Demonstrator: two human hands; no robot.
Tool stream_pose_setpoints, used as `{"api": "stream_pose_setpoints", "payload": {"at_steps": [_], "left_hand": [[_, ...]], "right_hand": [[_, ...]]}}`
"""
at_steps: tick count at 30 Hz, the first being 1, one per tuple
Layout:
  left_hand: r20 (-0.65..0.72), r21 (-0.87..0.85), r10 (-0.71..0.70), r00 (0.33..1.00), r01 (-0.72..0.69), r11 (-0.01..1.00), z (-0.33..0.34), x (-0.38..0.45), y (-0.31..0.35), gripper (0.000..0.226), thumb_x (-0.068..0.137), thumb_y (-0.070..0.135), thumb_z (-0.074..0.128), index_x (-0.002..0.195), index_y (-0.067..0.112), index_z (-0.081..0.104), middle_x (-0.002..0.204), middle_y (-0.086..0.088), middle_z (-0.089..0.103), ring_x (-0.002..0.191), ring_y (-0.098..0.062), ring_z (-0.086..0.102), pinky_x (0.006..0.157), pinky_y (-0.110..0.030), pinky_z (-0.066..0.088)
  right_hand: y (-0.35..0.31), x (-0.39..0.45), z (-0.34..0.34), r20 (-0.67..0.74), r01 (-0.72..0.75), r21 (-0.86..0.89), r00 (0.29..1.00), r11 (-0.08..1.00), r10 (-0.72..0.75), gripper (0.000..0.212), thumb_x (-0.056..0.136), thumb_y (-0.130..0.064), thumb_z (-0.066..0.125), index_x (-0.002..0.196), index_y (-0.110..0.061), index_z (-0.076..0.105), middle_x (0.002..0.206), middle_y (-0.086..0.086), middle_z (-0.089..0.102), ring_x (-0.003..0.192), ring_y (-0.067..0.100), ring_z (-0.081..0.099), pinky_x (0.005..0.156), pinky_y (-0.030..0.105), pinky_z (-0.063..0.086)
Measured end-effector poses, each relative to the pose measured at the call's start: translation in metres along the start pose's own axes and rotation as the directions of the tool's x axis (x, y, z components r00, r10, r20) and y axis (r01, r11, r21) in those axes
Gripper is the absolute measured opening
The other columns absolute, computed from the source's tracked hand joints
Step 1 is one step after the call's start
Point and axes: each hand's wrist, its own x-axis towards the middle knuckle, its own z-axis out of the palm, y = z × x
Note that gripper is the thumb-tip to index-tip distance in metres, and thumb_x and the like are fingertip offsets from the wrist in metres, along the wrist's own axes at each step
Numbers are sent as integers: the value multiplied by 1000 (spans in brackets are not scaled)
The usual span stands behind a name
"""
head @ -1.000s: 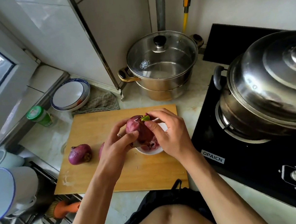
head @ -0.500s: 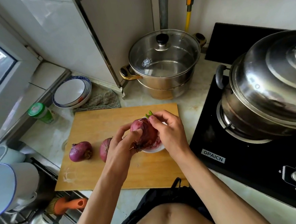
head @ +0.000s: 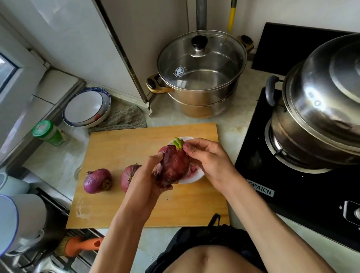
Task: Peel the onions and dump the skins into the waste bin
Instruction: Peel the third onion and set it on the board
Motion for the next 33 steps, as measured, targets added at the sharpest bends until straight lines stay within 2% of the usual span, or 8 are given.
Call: {"api": "stream_pose_setpoints", "payload": {"at_steps": [2, 4, 8, 17, 19, 21, 25, 33], "left_hand": [[23, -13, -7, 1000, 7, 1000, 1, -1, 2, 39, 85, 39, 66, 110, 10, 71, 90, -12, 70, 74, -24, 62, 60, -30, 49], [29, -6, -16, 999, 16, 1000, 2, -1, 2, 38, 87, 38, 59, 111, 9, 70, 89, -10, 71, 74, -24, 63, 61, -30, 49], [27, 12, -16, 999, 16, 1000, 4, 0, 0, 28, 102, 29, 48, 110, 14, 70, 91, -5, 74, 79, -20, 65, 67, -31, 50], [-25, -7, -9, 1000, 9, 1000, 13, 1, -3, 35, 100, 33, 56, 122, 11, 71, 118, -16, 73, 95, -21, 69, 75, -33, 54], [-23, -21, -14, 1000, 14, 1000, 14, 1, -4, 35, 102, 32, 53, 122, 10, 71, 115, -16, 74, 94, -21, 69, 75, -33, 54], [-12, -36, -18, 1000, 18, 999, 15, 0, -3, 32, 103, 30, 49, 117, 13, 71, 103, -9, 76, 86, -17, 70, 73, -31, 52], [11, -86, -38, 999, 39, 996, 15, -2, 1, 27, 100, 30, 50, 110, 14, 70, 91, -3, 76, 78, -14, 68, 70, -30, 50], [42, -196, -93, 995, 99, 976, 11, -2, 1, 55, 79, 41, 63, 125, 10, 65, 95, -6, 71, 74, -15, 68, 58, -26, 55]], "right_hand": [[0, 0, 0, -4, -13, 11, 1000, 1000, 13, 8, 72, -26, 76, 76, -21, 80, 82, 0, 73, 88, 17, 66, 81, 32, 54], [-2, 1, 2, -42, -42, 53, 998, 998, 44, 2, 76, -16, 75, 76, -17, 77, 77, 1, 72, 78, 14, 67, 71, 25, 54], [-3, 1, 6, -134, -84, 175, 985, 981, 109, 16, 85, 4, 66, 78, -8, 73, 71, 4, 72, 66, 12, 69, 58, 19, 52], [4, 3, 13, -228, -132, 376, 946, 917, 229, 11, 80, -2, 70, 88, -6, 76, 94, 15, 75, 86, 27, 71, 79, 38, 58], [3, 4, 14, -212, -139, 393, 948, 909, 237, 17, 72, -7, 73, 89, -6, 76, 97, 17, 74, 89, 29, 70, 82, 41, 58], [2, 3, 13, -174, -145, 395, 958, 907, 228, 22, 68, -10, 74, 90, -5, 75, 95, 17, 73, 89, 29, 70, 81, 40, 58], [-2, 1, 11, -160, -128, 361, 967, 924, 196, 10, 87, 1, 65, 85, -5, 73, 78, 8, 75, 70, 17, 72, 62, 28, 57], [-4, -2, 15, -258, -27, 152, 964, 988, 66, 19, 85, -2, 72, 73, -15, 77, 79, 6, 76, 78, 18, 71, 72, 30, 58]]}}
